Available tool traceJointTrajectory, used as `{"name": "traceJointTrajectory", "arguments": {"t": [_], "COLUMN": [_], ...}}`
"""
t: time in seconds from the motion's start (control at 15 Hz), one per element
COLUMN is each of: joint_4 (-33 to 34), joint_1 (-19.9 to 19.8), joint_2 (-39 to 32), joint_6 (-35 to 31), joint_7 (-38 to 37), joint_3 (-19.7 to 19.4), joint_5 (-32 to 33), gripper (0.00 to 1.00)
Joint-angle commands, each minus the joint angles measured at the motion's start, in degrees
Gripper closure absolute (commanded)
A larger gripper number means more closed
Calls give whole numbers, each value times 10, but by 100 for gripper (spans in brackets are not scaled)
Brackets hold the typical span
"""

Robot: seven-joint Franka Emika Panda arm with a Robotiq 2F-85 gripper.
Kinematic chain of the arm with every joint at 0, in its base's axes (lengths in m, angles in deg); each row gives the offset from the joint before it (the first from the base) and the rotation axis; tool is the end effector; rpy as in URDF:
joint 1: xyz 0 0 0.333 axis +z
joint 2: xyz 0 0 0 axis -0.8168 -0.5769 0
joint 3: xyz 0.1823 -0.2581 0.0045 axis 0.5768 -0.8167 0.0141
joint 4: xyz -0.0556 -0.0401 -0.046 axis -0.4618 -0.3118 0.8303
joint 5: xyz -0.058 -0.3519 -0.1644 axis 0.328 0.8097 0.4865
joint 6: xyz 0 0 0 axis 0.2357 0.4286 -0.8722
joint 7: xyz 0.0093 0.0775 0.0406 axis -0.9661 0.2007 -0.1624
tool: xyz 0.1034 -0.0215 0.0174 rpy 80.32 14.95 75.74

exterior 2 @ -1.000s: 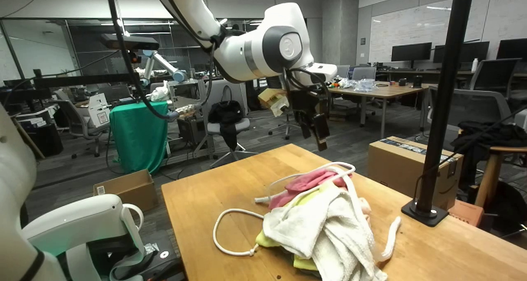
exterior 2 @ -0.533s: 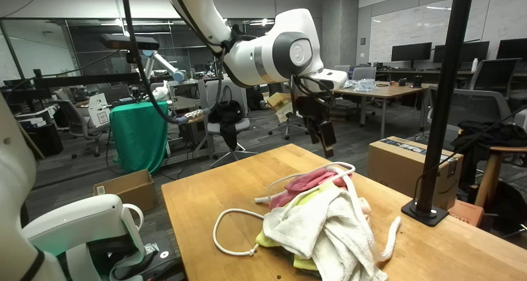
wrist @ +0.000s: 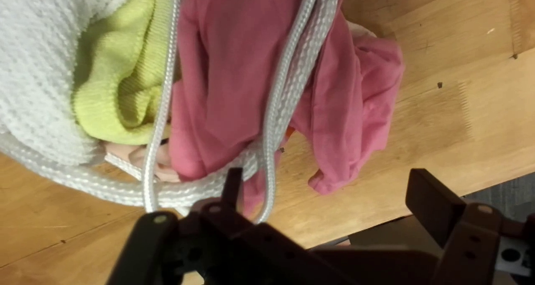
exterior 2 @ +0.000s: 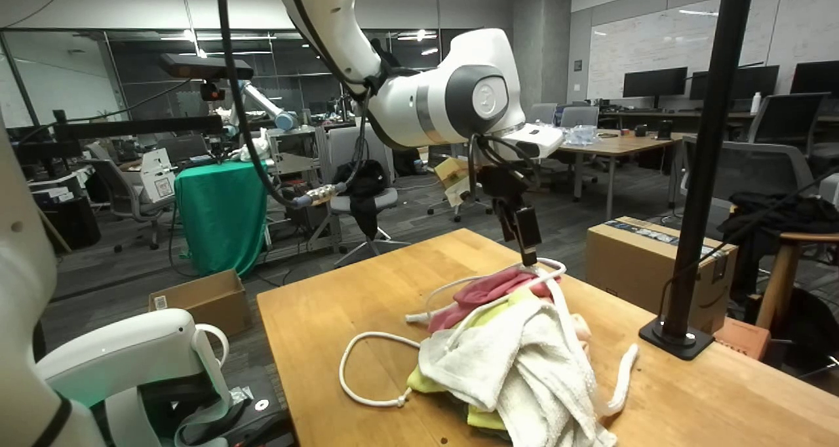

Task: Separate the clothes and ropes

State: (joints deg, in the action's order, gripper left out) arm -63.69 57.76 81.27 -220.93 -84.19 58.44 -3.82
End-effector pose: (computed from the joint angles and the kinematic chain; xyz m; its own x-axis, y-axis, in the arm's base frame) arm 0.5626 0.0537 0.3387 0.8647 -0.4529 0.2172 -0.4611 -0.8872 -0.0145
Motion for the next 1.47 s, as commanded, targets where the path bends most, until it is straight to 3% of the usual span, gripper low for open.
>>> {"name": "traceJointTrajectory", "arguments": {"t": [0.0, 1.4], "joint_4": [23, 32], "joint_1": [12, 22], "joint_2": [-17, -45], "joint_6": [-2, -3], "joint_7": [-11, -3], "joint_3": [-11, -20], "joint_5": [-7, -65], "gripper": [0, 0]}}
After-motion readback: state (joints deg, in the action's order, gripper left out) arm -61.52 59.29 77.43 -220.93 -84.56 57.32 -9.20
